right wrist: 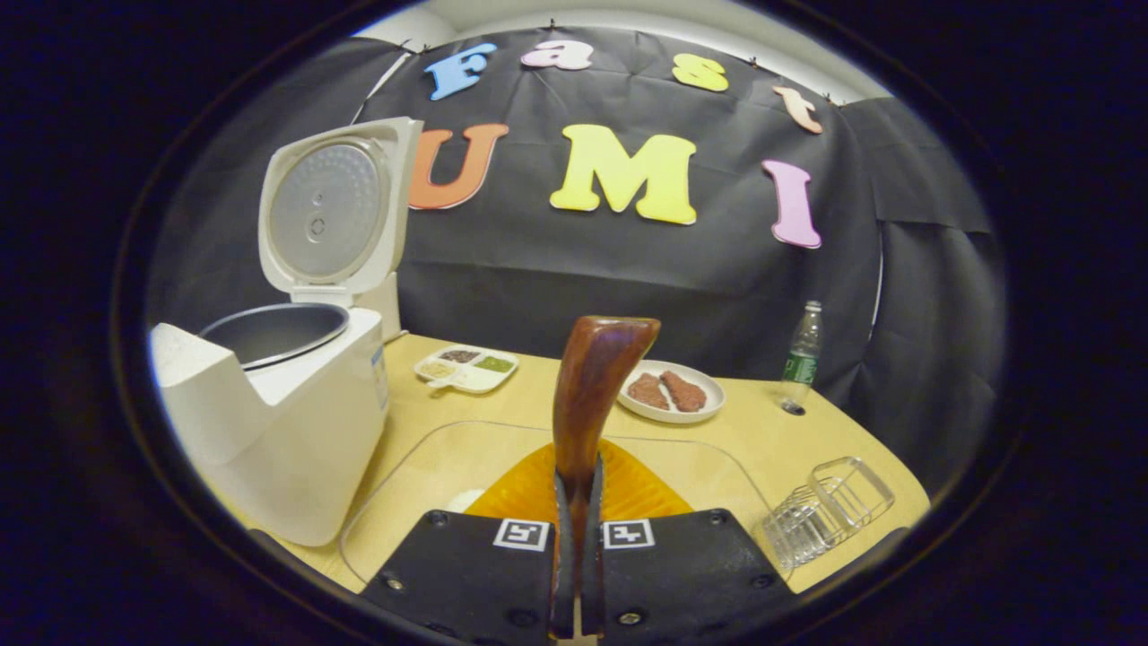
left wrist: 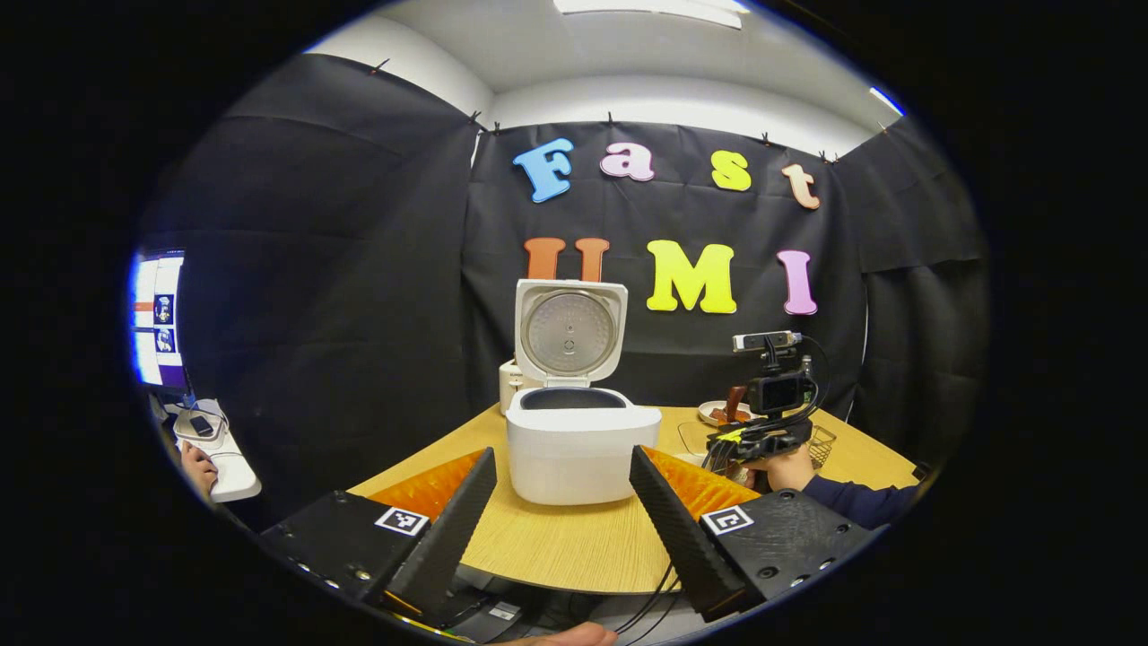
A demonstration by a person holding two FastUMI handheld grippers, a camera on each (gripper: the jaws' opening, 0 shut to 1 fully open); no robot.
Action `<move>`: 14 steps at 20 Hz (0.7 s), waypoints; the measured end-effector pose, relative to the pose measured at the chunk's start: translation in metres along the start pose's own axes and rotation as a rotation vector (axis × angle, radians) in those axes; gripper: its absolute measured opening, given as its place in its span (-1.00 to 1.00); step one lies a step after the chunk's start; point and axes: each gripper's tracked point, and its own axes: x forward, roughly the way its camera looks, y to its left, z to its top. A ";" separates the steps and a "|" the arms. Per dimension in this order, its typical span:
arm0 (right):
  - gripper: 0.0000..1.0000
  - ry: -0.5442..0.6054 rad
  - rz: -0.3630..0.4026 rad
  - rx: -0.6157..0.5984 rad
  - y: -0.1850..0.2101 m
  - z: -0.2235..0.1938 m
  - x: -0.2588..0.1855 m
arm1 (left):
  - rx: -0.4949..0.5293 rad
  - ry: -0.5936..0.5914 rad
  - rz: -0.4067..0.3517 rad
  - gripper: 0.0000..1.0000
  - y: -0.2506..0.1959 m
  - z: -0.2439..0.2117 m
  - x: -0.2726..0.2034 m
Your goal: Close the left gripper, press the button to open the rice cooker; take a wooden spoon from the chopstick holder with the right hand, scoop a spoonful of rice and pour it into the rice cooker, then put the wooden spoon back into the chopstick holder.
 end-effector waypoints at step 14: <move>-0.83 0.153 0.273 0.445 0.025 -0.008 -0.019 | 0.006 0.012 -0.012 0.88 -0.009 -0.003 0.004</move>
